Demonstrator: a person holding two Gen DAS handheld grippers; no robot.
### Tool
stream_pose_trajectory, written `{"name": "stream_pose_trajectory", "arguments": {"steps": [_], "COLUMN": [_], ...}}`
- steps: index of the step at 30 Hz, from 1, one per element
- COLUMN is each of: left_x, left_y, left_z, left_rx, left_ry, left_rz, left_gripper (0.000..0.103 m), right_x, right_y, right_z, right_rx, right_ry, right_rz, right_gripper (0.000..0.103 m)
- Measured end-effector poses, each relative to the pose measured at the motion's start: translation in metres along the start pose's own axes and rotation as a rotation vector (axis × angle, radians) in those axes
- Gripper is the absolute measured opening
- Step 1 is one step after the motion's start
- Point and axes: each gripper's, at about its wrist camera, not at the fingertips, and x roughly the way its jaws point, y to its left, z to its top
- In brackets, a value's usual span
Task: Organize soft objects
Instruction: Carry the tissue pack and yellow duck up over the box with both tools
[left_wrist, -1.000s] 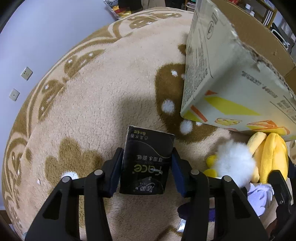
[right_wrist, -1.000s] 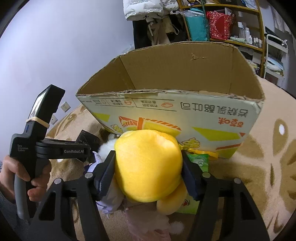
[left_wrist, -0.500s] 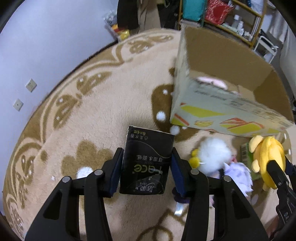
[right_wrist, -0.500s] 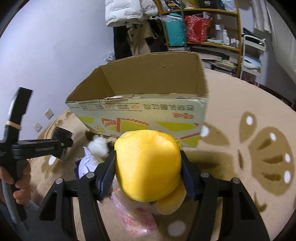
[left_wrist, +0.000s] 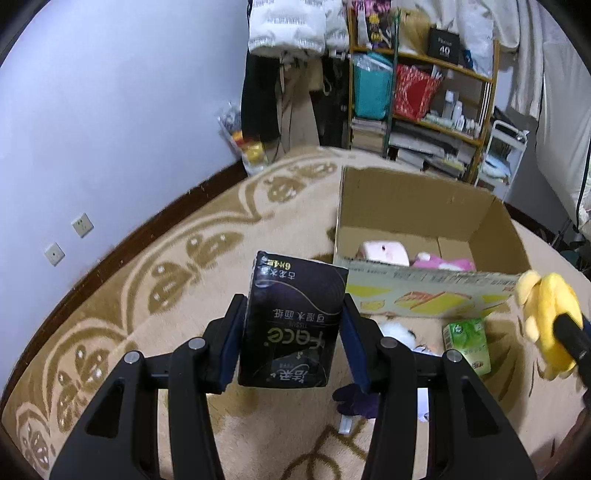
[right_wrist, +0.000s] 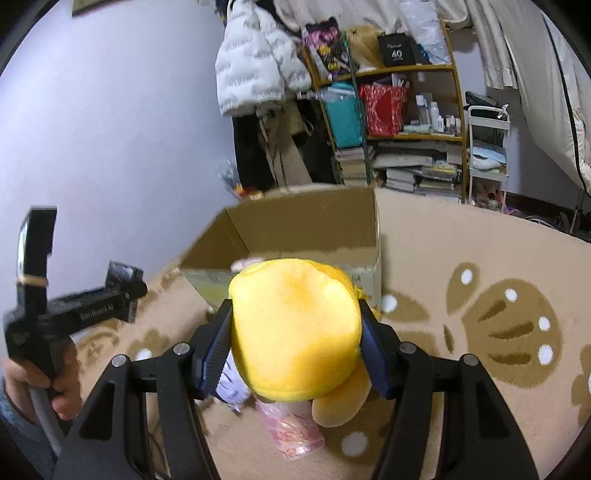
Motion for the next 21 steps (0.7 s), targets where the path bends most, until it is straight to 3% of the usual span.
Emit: {"name": "stream_pose_trajectory", "arguments": {"steps": [4,9,16,21], "left_x": [-0.009,-0.02,-0.031,-0.028], "left_y": [-0.001,-0.002,-0.016,-0.028], "left_z": [0.004,0.01,0.022,0.031], "left_rx": [-0.002,-0.009,0.039,0.049], "left_ry": [-0.045,-0.129,-0.226,-0.193], "left_rz": [-0.005,-0.078,-0.091,-0.13], "left_gripper": [0.047,0.048,0.048,0.048], "right_x": [-0.009,-0.022,-0.018,-0.01], "right_y": [0.003,0.007,0.004,0.001], "right_z": [0.01,0.018,0.028,0.034], "right_rx": [-0.003,-0.022,-0.034,-0.029], "right_ry": [-0.072,-0.166,-0.198,-0.207], "right_rz": [0.004,-0.038,-0.041,-0.04], "right_gripper": [0.066,0.066,0.066,0.066]}}
